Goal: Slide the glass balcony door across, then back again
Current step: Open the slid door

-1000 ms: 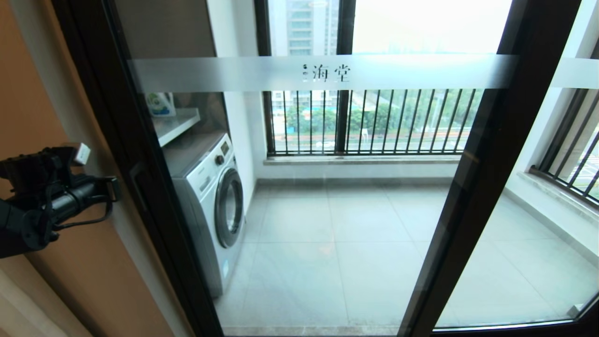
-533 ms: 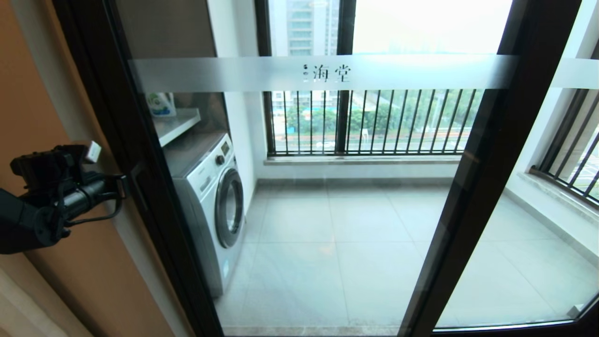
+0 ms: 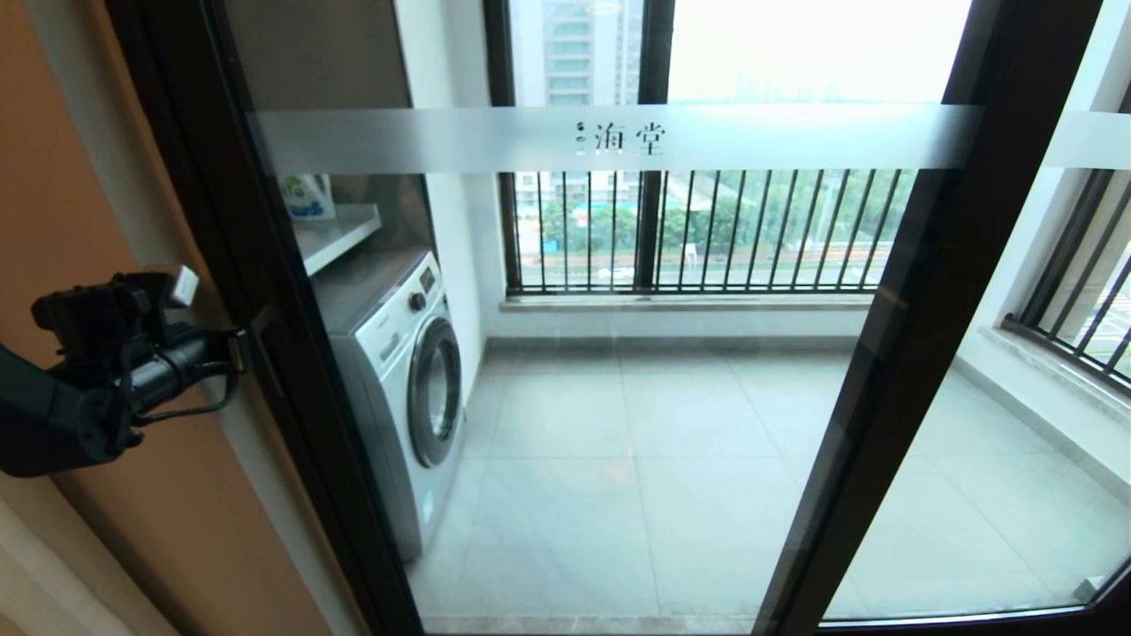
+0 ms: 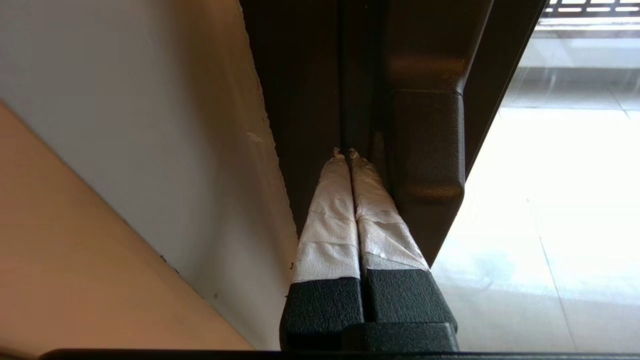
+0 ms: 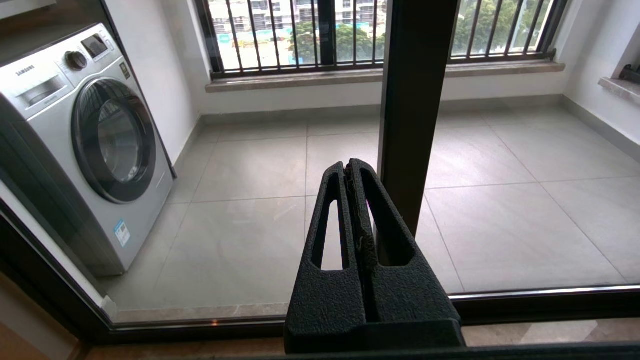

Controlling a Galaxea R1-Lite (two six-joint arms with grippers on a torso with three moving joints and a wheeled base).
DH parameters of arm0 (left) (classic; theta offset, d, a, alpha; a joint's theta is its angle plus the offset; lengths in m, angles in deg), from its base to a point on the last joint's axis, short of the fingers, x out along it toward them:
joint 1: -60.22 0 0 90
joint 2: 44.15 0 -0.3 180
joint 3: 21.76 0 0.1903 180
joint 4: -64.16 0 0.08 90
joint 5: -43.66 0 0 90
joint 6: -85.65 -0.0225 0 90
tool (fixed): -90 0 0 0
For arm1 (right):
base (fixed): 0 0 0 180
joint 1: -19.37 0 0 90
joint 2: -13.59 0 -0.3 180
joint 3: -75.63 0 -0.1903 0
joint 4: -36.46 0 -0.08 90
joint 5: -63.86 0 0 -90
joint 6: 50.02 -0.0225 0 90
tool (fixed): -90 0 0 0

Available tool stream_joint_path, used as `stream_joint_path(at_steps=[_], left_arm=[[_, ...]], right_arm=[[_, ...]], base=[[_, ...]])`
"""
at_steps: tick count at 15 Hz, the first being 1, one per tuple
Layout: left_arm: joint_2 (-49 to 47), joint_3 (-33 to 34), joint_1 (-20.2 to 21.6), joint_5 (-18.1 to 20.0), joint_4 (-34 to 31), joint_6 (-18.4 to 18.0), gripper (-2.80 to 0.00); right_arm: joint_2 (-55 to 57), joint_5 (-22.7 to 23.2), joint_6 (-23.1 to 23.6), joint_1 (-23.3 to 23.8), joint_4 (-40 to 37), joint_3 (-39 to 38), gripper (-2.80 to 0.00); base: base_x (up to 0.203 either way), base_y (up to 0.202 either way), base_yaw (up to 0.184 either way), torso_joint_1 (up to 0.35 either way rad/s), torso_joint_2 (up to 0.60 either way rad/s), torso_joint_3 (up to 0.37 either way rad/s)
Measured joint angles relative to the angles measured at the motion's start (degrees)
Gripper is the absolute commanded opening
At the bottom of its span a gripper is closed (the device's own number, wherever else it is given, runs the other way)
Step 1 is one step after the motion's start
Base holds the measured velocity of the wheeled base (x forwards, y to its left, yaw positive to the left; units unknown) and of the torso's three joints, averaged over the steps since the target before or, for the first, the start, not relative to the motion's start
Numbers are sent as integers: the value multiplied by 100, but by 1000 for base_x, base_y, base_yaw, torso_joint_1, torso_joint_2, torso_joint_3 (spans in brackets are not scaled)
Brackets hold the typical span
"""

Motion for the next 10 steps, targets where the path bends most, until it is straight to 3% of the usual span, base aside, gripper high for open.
stream_joint_path(at_steps=[10], left_arm=[[20, 66, -268, -201, -2, 41, -280]], right_arm=[[0, 0, 0, 0, 0, 0, -280]], base=[[0, 0, 0, 0, 0, 0]])
